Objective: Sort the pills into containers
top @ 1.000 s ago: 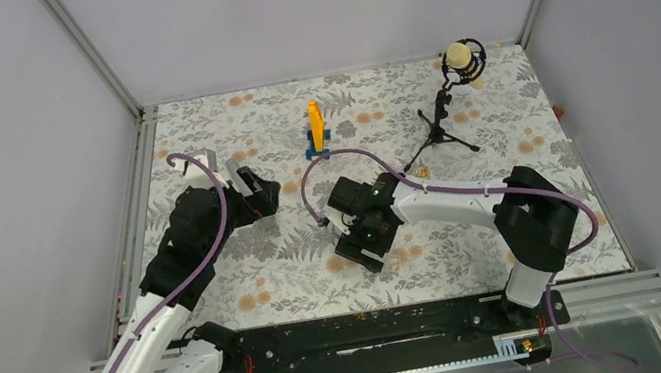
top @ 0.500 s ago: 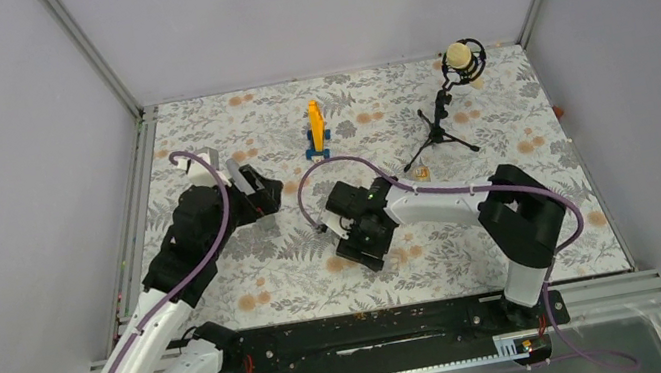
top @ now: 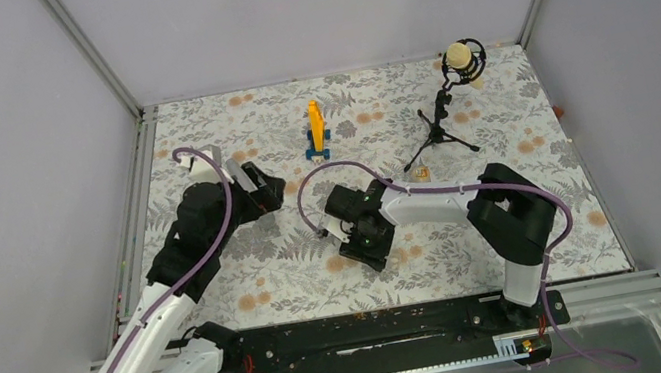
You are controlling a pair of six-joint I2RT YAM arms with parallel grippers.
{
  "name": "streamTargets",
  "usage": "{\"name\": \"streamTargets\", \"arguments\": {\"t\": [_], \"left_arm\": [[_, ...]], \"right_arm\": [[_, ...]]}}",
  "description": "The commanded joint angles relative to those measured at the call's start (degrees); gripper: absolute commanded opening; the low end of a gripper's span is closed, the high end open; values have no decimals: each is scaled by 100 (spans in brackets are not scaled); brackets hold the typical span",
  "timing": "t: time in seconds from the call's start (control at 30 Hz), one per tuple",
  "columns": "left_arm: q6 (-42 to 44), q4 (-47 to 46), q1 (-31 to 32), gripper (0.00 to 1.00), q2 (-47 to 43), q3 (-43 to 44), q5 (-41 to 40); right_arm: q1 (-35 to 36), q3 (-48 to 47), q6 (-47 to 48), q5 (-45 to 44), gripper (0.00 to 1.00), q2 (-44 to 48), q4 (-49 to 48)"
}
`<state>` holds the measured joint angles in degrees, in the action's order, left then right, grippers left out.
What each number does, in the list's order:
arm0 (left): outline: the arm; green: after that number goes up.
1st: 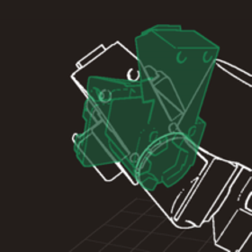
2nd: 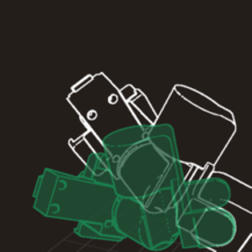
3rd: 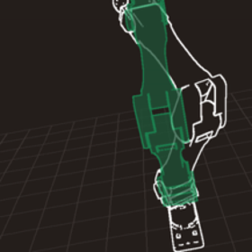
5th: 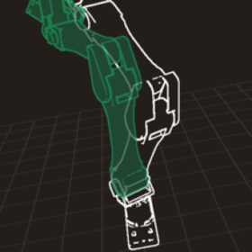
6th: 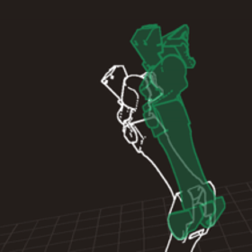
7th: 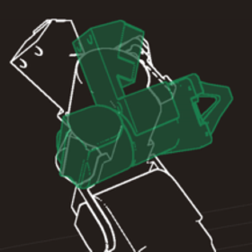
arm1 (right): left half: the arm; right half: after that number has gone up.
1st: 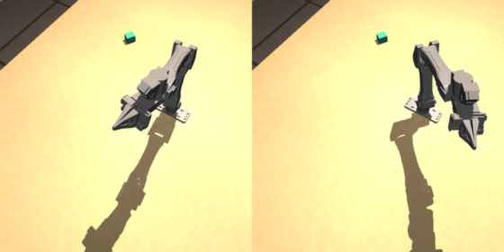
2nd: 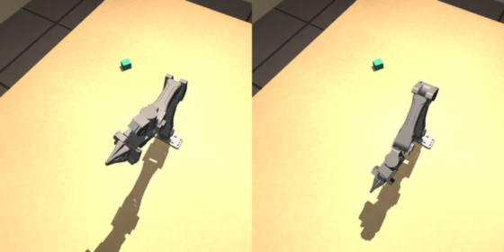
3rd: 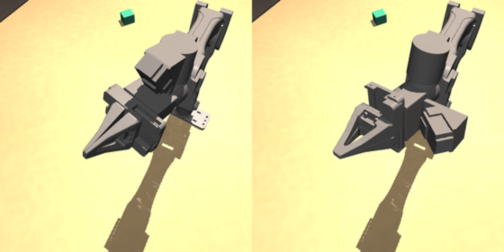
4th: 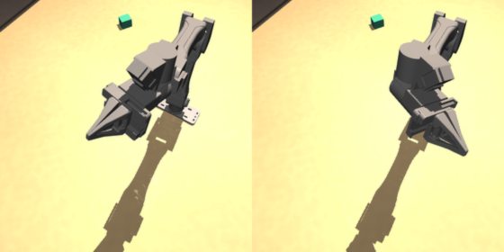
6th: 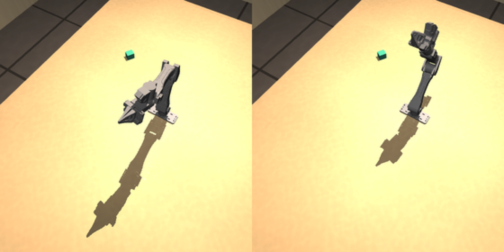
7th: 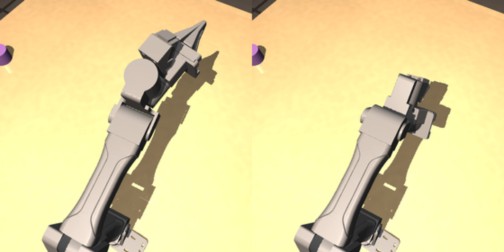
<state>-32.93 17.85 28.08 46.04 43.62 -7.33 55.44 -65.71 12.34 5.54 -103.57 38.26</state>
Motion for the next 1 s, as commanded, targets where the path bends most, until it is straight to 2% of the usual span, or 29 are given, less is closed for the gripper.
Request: {"name": "streamTargets", "arguments": {"t": [0.0,0.2,0.37,0.47,0.63,0.8,0.97], "left_arm": [[-67,-426,-5,99,73,78,78],[-304,-494,-4,98,187,7,307],[-774,-683,-8,98,200,-253,668],[-1054,-902,-4,97,193,-473,994],[-1574,-1177,-4,93,367,-597,1590],[-2171,-1726,-8,89,966,-646,2609],[-3165,-3628,5,84,1349,-1295,3281]], "right_arm": [[46,-249,-165,-77,43,175,132],[-250,-530,-1141,-119,43,494,142],[-906,-760,-2748,44,45,784,-30],[-1007,-902,-3295,115,45,905,-82],[-1009,-741,-3193,453,45,1198,-385],[-1007,-402,-3058,936,46,1675,-998],[-1009,-449,-3408,1052,48,1888,-1303]]}}
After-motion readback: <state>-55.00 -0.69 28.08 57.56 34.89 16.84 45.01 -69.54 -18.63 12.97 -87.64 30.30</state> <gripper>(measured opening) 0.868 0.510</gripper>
